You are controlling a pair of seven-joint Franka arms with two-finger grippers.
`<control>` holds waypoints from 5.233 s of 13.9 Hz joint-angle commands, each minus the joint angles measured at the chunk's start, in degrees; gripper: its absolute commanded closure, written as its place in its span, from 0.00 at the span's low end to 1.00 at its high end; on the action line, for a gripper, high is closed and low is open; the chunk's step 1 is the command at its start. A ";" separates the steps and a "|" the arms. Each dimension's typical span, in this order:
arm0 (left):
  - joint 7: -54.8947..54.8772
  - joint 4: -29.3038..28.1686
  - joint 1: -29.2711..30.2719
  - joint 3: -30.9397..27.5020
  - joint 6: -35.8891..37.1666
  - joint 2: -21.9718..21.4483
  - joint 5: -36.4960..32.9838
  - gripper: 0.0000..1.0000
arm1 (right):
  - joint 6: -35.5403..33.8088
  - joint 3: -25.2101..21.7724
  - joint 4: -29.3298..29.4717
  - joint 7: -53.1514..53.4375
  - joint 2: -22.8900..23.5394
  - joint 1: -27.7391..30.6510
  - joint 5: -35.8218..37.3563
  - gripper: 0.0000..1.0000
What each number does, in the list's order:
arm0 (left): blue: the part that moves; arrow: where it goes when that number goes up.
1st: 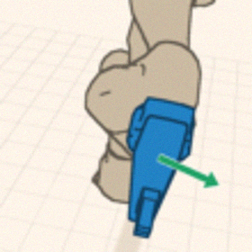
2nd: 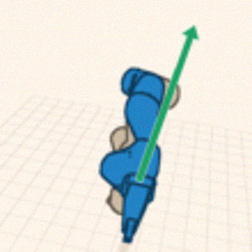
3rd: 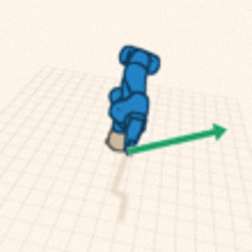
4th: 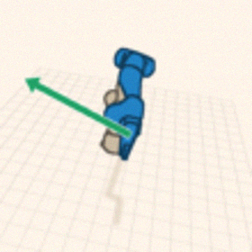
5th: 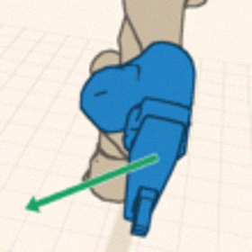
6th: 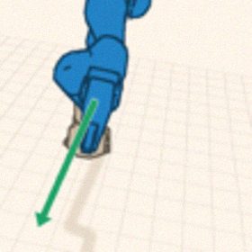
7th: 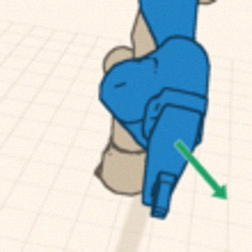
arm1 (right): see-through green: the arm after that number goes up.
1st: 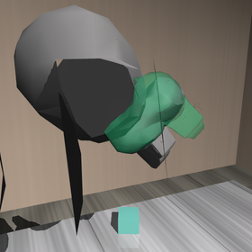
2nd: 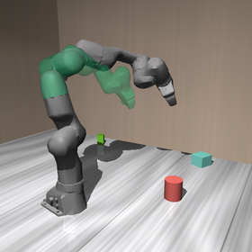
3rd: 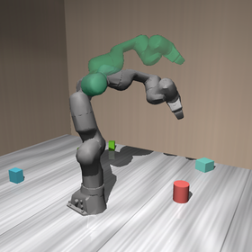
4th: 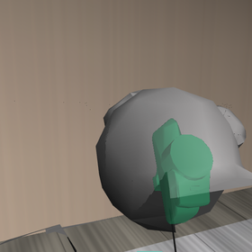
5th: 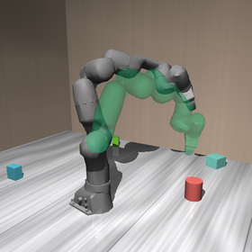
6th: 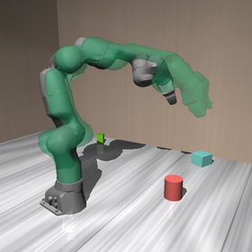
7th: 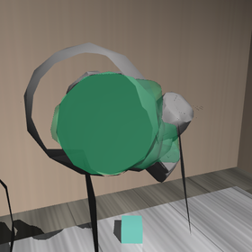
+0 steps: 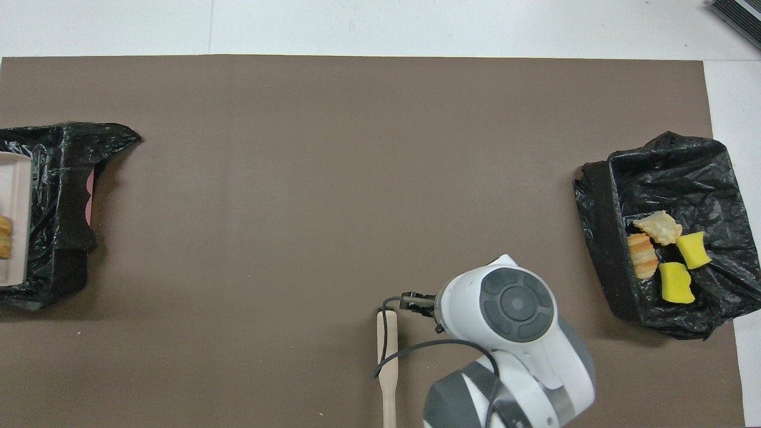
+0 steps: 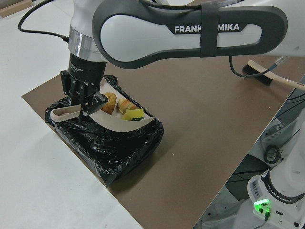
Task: Sweep and dump trash in bin
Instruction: 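Tip the dustpan into the trash bag with the left gripper, then set the empty dustpan on the table center with the left gripper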
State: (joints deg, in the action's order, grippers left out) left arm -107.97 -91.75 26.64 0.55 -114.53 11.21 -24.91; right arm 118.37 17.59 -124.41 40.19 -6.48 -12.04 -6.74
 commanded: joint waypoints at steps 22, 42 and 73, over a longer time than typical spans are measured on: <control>29.92 -0.18 -15.64 2.09 12.92 -4.62 -12.83 1.00 | -28.64 -2.47 35.28 -16.72 4.19 14.42 9.99 0.00; 106.62 -9.24 -47.72 2.09 18.74 -9.10 24.26 1.00 | -29.61 -11.96 35.37 -26.04 4.54 11.42 9.11 0.00; 109.84 -9.15 -40.10 1.30 -3.16 -0.31 32.12 0.00 | -31.36 -12.05 32.82 -31.31 3.23 12.12 5.77 0.00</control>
State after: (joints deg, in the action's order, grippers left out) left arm 6.19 -102.51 -16.70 1.28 -120.09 11.93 8.97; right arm 87.37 5.47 -90.77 10.11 -2.43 -0.54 0.28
